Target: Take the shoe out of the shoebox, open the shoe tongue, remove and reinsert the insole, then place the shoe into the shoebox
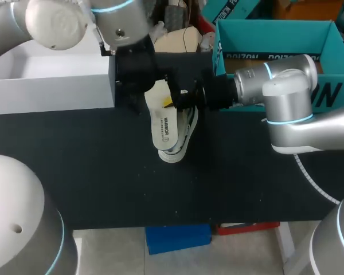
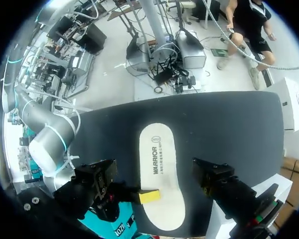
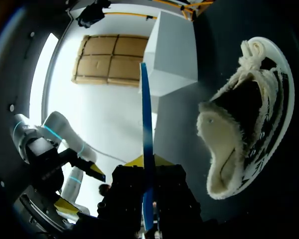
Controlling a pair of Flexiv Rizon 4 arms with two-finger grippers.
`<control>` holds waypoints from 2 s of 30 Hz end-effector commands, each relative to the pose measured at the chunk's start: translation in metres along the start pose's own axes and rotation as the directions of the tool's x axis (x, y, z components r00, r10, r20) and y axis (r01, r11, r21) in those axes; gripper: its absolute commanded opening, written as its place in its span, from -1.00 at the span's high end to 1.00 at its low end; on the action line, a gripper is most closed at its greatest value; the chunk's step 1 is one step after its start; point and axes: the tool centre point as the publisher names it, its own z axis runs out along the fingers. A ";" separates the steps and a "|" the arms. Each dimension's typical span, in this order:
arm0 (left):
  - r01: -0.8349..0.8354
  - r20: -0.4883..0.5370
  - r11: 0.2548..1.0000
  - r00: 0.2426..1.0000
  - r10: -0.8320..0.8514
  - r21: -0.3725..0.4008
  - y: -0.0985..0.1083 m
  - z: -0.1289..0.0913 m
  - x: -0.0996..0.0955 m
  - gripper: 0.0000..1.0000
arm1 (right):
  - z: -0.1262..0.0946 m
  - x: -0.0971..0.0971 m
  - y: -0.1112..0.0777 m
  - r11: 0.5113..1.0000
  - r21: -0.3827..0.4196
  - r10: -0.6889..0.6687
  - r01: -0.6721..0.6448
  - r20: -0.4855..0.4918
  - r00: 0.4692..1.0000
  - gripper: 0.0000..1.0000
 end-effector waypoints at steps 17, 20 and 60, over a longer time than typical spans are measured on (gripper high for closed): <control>-0.098 0.554 0.989 0.832 0.021 0.110 0.006 0.002 0.035 -1.00 | 0.000 0.000 0.000 1.000 0.001 0.001 -0.001 0.003 1.000 1.00; -0.098 0.554 0.989 0.832 0.021 0.110 0.006 0.002 0.035 -1.00 | 0.000 0.000 0.000 1.000 0.001 0.001 -0.001 0.003 1.000 1.00; 0.194 0.899 0.944 0.404 0.171 -0.267 -0.012 0.039 0.053 -1.00 | 0.000 0.000 0.000 1.000 0.001 0.001 -0.001 0.003 1.000 1.00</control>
